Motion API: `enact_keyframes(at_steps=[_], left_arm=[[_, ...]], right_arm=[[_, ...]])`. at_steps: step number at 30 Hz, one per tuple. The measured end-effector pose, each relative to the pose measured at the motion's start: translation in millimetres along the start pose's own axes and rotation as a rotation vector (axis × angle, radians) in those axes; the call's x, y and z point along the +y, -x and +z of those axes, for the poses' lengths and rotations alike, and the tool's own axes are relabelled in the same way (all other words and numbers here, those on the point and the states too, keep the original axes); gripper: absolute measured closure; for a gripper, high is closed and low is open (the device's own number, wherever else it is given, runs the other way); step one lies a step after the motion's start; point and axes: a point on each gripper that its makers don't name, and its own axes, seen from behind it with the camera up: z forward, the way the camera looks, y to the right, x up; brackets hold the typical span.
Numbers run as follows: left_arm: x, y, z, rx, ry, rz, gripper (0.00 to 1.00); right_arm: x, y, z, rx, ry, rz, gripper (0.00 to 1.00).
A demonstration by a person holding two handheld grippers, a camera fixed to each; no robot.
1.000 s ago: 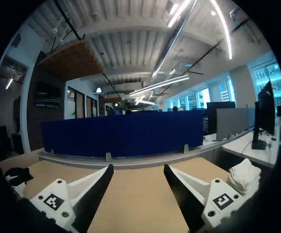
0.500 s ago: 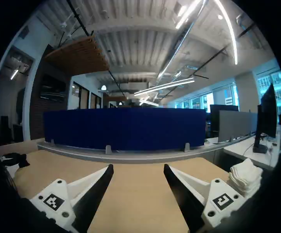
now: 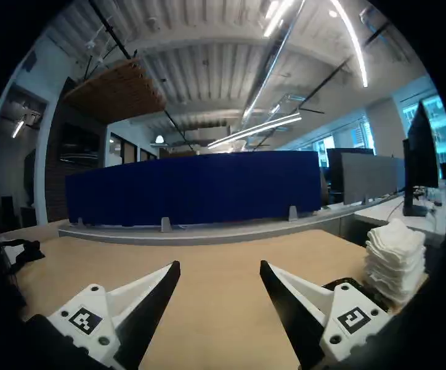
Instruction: Fold towel
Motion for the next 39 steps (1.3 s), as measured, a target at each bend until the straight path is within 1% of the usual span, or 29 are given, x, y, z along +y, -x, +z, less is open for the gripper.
enact_keyframes(at_steps=[5,14,20,26,39], left_arm=[[0.7,0.1,-0.3,0.000,0.000,0.000,0.11],[0.9,0.3,0.0,0.000,0.000,0.000,0.11],[0.7,0.4,-0.1,0.000,0.000,0.000,0.11],[0.1,0.6,0.3,0.000,0.000,0.000,0.11],[0.1,-0.3,-0.2,0.000,0.001,0.000,0.11]], right_arm=[[2.4,13.5,0.2,-0.004,-0.005,0.012,0.00],[4.5,26.8,-4.2,-0.006,-0.016,0.000,0.00],[1.0,27.4,-7.8,0.003,-0.026,-0.047,0.00],[-1.7,28.9,-8.1,0.005,-0.024,-0.073,0.00],[0.3,32.0,-6.1,0.004,-0.019,-0.077,0.00]])
